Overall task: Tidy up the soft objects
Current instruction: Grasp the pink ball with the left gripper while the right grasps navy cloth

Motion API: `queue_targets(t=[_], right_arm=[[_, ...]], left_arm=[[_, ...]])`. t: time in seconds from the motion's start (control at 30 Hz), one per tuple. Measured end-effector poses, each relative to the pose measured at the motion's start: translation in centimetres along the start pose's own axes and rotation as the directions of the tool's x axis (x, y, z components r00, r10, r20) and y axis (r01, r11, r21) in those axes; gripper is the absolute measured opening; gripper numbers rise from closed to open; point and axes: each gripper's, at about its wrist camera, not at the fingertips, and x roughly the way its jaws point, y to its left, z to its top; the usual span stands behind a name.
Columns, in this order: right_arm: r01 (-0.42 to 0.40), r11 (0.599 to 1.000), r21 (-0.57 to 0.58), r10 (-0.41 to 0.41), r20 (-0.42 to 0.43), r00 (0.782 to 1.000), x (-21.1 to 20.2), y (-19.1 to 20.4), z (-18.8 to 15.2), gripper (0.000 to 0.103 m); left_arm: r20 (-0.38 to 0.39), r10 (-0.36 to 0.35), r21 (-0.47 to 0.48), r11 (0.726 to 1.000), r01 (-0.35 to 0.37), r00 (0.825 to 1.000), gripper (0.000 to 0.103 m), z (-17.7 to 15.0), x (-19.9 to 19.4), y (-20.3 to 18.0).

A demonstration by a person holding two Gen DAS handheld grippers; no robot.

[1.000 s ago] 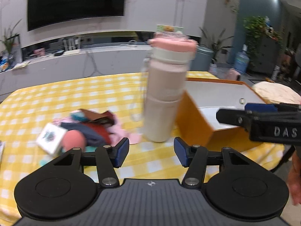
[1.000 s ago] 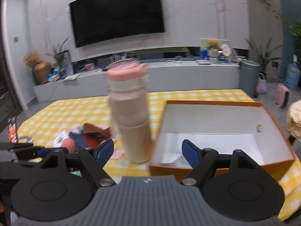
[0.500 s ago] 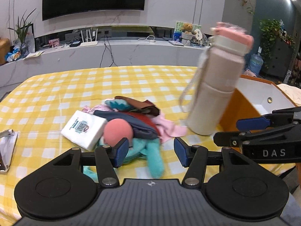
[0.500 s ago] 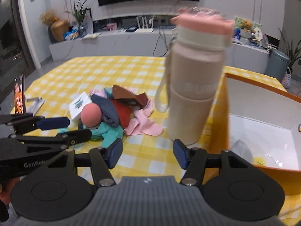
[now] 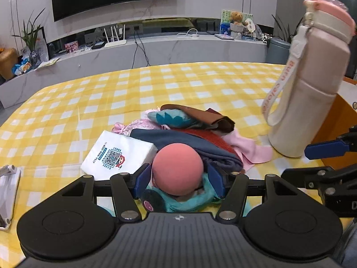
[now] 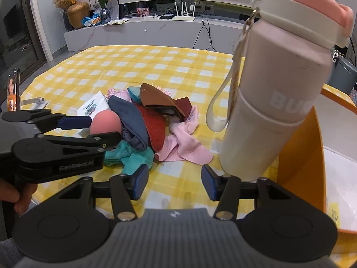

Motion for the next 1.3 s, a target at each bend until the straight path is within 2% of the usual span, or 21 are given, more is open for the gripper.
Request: queue_targets(t=[0.07, 0.17, 0.3, 0.57, 0.67, 0.77, 0.83, 0.97, 1.03, 1.1, 1.3], right_arm=[[-0.002, 1.0, -0.007, 0.002, -0.007, 1.0, 0.5, 0.0, 0.1, 0.052], [-0.01, 1.0, 0.0, 0.01, -0.025, 1.0, 1.4, 0.1, 0.1, 0.052], [-0.028, 1.0, -0.013, 0.028, -0.021, 0.999, 1.7, 0.6, 0.3, 0.052], [-0.071, 0.995, -0.064, 0.073, 0.023, 0.997, 2.0, 1.8, 2.1, 0.052], [-0.091, 0.992, -0.088, 0.095, 0.036, 0.995, 2.8, 2.7, 2.9, 0.052], [-0.111, 0.988, -0.107, 0.116, 0.042, 0.992, 3.7, 3.5, 3.5, 0.049], [-0.118, 0.985, -0.125, 0.123, 0.035, 0.992, 4.4, 4.0, 3.8, 0.048], [-0.127, 0.982, -0.14, 0.128, -0.001, 0.992, 6.1, 4.6, 3.8, 0.036], [-0.113, 0.981, -0.157, 0.112, -0.013, 0.994, 6.6, 5.0, 3.5, 0.009], [-0.094, 0.982, -0.161, 0.093, -0.016, 0.996, 6.7, 5.1, 3.5, 0.008], [-0.126, 0.982, -0.142, 0.135, 0.052, 0.989, 3.8, 4.9, 4.8, 0.007]], left_arm=[[-0.003, -0.009, -0.008, 1.0, 0.009, 1.0, 0.068, 0.1, 0.2, 0.2], [-0.007, -0.017, -0.019, 1.0, 0.017, 1.0, 0.057, 0.2, 0.4, 0.5], [0.005, -0.022, -0.066, 0.998, 0.022, 1.0, 0.053, 0.0, -0.2, 1.1], [0.014, -0.045, -0.21, 0.977, 0.047, 0.999, 0.053, -0.2, -2.8, 3.5], [-0.008, -0.048, -0.227, 0.973, 0.045, 0.999, 0.052, -0.4, -2.6, 4.2], [-0.017, -0.014, -0.238, 0.971, 0.01, 1.0, 0.052, -0.5, -2.6, 4.7], [-0.021, -0.028, -0.261, 0.965, 0.021, 0.999, 0.052, -0.7, -2.6, 5.3], [-0.034, -0.036, -0.271, 0.962, 0.026, 0.999, 0.052, -0.9, -2.5, 5.5], [-0.035, -0.04, -0.271, 0.962, 0.029, 0.999, 0.052, -0.9, -2.6, 5.4], [-0.03, -0.043, -0.266, 0.963, 0.034, 0.999, 0.052, -0.9, -2.9, 5.4], [-0.017, -0.04, -0.279, 0.96, 0.033, 0.999, 0.052, -0.6, -4.5, 5.4]])
